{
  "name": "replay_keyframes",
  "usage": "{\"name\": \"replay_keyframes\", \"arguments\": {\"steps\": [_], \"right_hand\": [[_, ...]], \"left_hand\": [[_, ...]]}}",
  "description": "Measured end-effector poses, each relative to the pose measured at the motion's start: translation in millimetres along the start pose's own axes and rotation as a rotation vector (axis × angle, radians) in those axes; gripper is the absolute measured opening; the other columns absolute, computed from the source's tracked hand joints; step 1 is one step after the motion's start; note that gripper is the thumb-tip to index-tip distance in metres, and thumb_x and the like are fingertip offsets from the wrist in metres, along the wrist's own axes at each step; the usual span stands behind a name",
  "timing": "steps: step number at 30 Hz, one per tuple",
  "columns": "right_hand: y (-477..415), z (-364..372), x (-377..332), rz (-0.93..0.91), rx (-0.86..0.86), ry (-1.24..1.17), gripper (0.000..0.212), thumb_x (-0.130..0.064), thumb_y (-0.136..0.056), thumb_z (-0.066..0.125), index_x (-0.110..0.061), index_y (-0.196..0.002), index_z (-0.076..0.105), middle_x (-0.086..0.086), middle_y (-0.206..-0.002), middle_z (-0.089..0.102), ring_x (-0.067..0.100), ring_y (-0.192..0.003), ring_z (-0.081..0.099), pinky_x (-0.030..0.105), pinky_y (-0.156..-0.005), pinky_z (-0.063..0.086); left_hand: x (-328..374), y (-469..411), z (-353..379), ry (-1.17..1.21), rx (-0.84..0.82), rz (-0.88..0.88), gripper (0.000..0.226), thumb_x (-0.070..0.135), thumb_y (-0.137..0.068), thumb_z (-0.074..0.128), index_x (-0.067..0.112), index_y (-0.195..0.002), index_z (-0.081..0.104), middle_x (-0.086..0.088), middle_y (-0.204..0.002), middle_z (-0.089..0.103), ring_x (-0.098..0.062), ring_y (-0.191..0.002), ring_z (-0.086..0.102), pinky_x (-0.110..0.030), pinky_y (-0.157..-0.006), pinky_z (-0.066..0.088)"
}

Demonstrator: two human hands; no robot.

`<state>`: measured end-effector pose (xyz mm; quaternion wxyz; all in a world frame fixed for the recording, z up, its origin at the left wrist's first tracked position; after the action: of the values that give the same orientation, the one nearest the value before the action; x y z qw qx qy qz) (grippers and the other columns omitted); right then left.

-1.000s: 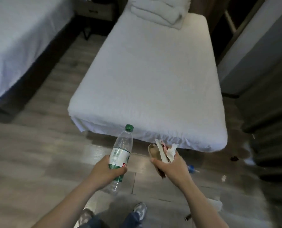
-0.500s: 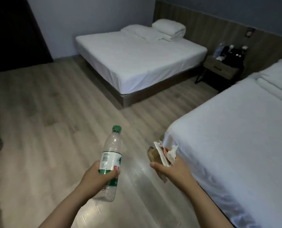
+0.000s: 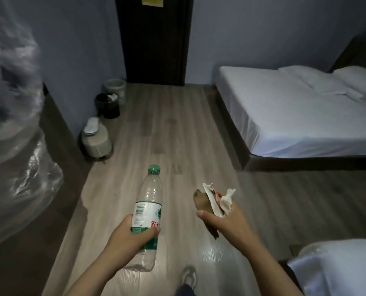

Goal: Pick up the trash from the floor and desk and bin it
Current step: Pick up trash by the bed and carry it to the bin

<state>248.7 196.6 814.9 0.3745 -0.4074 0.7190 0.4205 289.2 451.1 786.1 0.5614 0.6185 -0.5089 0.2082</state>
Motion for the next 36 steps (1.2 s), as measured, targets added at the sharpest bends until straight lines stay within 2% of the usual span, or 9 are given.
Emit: {"name": "replay_keyframes", "arguments": {"steps": [3, 8, 12, 16, 22, 25, 28, 31, 36], "right_hand": [[-45.8, 22.1, -13.5, -0.014, -0.082, 0.006, 0.045, -0.031, -0.069, 0.083, -0.036, -0.108, 0.060, -0.013, -0.092, 0.070, -0.006, -0.080, 0.065, 0.007, -0.060, 0.046], [-134.4, 32.9, -44.1, -0.049, -0.160, 0.012, 0.055, -0.041, -0.064, 0.082, -0.035, -0.115, 0.061, -0.017, -0.108, 0.067, 0.003, -0.098, 0.064, 0.008, -0.066, 0.045], [-202.5, 31.1, -79.1, -0.083, -0.198, 0.045, 0.074, -0.051, -0.060, 0.078, -0.038, -0.129, 0.054, -0.019, -0.114, 0.063, -0.002, -0.101, 0.061, 0.007, -0.067, 0.044], [-266.2, 36.0, -112.9, -0.125, -0.266, 0.067, 0.051, -0.038, -0.074, 0.079, -0.039, -0.119, 0.056, -0.018, -0.112, 0.062, -0.008, -0.096, 0.059, 0.003, -0.064, 0.042], [-350.1, 62.1, -155.3, -0.162, -0.304, 0.073, 0.068, -0.049, -0.059, 0.075, -0.044, -0.124, 0.055, -0.021, -0.107, 0.064, -0.013, -0.094, 0.059, 0.000, -0.065, 0.041], [-396.0, 79.1, -182.3, -0.205, -0.298, 0.115, 0.053, -0.052, -0.060, 0.069, -0.067, -0.108, 0.053, -0.022, -0.114, 0.061, -0.005, -0.101, 0.058, 0.012, -0.082, 0.044], [-441.0, 100.4, -219.1, -0.282, -0.303, 0.177, 0.055, -0.045, -0.069, 0.068, -0.086, -0.092, 0.038, -0.020, -0.124, 0.054, 0.004, -0.114, 0.054, 0.026, -0.099, 0.042], [-489.3, 122.3, -246.0, -0.230, -0.281, 0.110, 0.044, -0.043, -0.069, 0.073, -0.065, -0.101, 0.055, -0.023, -0.116, 0.060, 0.004, -0.113, 0.057, 0.024, -0.095, 0.044], [-564.0, 166.8, -277.7, -0.163, -0.229, 0.068, 0.056, -0.047, -0.063, 0.079, -0.037, -0.116, 0.061, -0.017, -0.104, 0.068, 0.000, -0.099, 0.063, 0.014, -0.074, 0.044]], "left_hand": [[15.1, -33.4, -17.5, 0.025, 0.081, 0.010, 0.041, 0.039, -0.065, 0.080, 0.025, -0.098, 0.060, 0.000, -0.089, 0.071, -0.016, -0.081, 0.069, -0.029, -0.066, 0.055], [62.1, -96.1, -27.9, 0.041, 0.168, 0.022, 0.022, 0.025, -0.077, 0.076, 0.026, -0.089, 0.058, 0.000, -0.086, 0.070, -0.015, -0.080, 0.068, -0.028, -0.065, 0.054], [104.8, -145.8, -32.2, 0.076, 0.199, -0.009, 0.036, 0.037, -0.061, 0.077, 0.023, -0.090, 0.061, 0.001, -0.083, 0.071, -0.011, -0.076, 0.068, -0.022, -0.059, 0.051], [135.6, -197.0, -45.7, 0.084, 0.257, -0.006, 0.024, 0.027, -0.074, 0.079, 0.024, -0.089, 0.060, 0.002, -0.083, 0.070, -0.010, -0.076, 0.066, -0.022, -0.059, 0.050], [160.6, -275.2, -85.2, 0.115, 0.323, -0.031, 0.048, 0.044, -0.054, 0.074, 0.023, -0.094, 0.061, 0.006, -0.085, 0.070, -0.008, -0.077, 0.065, -0.020, -0.060, 0.047], [169.6, -325.6, -108.4, 0.110, 0.321, -0.029, 0.048, 0.041, -0.063, 0.079, 0.020, -0.102, 0.060, 0.004, -0.089, 0.069, -0.009, -0.080, 0.065, -0.021, -0.058, 0.045], [184.0, -379.5, -141.0, 0.099, 0.330, -0.019, 0.060, 0.052, -0.049, 0.071, 0.022, -0.100, 0.060, 0.005, -0.089, 0.070, -0.010, -0.081, 0.066, -0.023, -0.062, 0.047], [205.9, -426.6, -177.2, 0.123, 0.346, -0.011, 0.051, 0.048, -0.051, 0.070, 0.025, -0.095, 0.060, 0.007, -0.087, 0.069, -0.009, -0.081, 0.065, -0.025, -0.063, 0.048], [239.4, -498.3, -231.9, 0.120, 0.315, 0.007, 0.043, 0.044, -0.052, 0.069, 0.025, -0.089, 0.059, 0.006, -0.086, 0.068, -0.008, -0.078, 0.064, -0.023, -0.062, 0.048]]}}
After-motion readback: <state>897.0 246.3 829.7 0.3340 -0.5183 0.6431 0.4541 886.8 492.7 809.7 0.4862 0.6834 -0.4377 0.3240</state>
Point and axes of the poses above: each hand's wrist, its own y-axis away from the middle knuckle, its own z-axis out of the palm, x = y × z, the point moved 5 cm from there along -y, towards the middle knuckle
